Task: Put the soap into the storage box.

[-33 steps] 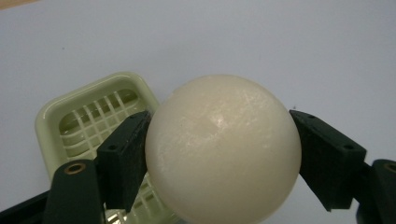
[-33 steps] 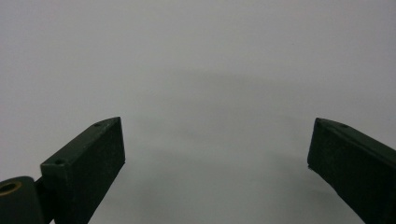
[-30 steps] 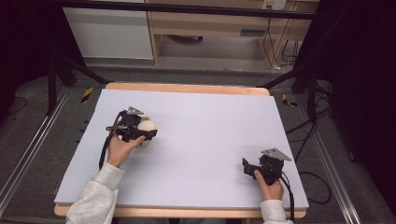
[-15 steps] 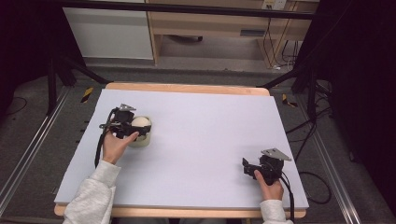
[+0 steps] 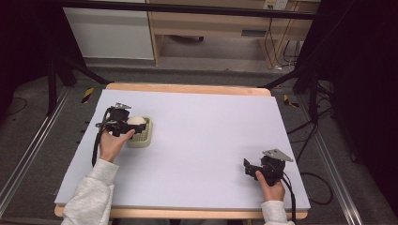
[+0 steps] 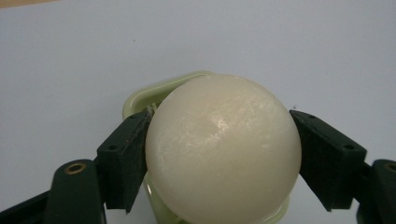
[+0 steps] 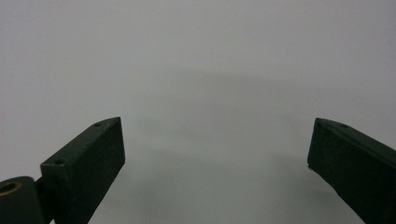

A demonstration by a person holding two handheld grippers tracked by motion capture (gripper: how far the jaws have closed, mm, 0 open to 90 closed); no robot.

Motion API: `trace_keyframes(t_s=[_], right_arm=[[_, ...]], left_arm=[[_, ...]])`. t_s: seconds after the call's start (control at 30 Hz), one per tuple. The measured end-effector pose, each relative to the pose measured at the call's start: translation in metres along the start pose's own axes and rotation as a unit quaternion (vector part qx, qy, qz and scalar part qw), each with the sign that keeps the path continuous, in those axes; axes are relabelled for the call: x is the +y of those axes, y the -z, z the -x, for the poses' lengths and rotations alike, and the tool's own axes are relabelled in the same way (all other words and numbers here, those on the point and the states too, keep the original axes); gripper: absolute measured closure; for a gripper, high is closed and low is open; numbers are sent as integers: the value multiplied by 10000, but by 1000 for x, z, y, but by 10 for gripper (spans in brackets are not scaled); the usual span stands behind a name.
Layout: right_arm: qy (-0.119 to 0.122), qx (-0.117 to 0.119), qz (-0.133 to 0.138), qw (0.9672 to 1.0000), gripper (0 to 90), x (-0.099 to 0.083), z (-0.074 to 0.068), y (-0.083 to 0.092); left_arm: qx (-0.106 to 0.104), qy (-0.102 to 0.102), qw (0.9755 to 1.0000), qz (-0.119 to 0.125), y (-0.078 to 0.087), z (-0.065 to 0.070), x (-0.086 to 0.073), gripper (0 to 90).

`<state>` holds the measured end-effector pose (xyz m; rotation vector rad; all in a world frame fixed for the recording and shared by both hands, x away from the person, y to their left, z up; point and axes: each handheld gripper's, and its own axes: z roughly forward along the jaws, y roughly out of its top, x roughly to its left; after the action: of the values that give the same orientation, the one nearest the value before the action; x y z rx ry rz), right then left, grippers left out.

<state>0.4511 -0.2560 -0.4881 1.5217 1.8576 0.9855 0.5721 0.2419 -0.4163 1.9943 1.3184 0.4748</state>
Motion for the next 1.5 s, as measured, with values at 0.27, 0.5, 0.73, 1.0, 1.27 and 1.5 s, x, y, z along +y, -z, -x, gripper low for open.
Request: trace_keyframes(t_s=[0.27,0.5,0.73,1.0,1.27,1.5], right_arm=[[-20,9,-10,10000,45,0,0,0],[-18,5,-8,10000,45,0,0,0],[-23,9,-6,10000,44,0,0,0],[-17,8,-9,10000,45,0,0,0],[-21,8,-6,10000,45,0,0,0],[-22,10,-8,10000,45,0,0,0]], left_arm=[[-9,-59,10000,-75,-7,2,0,239],[20,-76,9998,-174,-14,3,-2,240],[35,-146,9995,-287,-18,3,-3,240],[86,-178,9990,-399,-23,3,-5,239],[148,-240,9984,-484,-26,3,-7,239],[188,-259,9981,-529,-29,3,-9,239]])
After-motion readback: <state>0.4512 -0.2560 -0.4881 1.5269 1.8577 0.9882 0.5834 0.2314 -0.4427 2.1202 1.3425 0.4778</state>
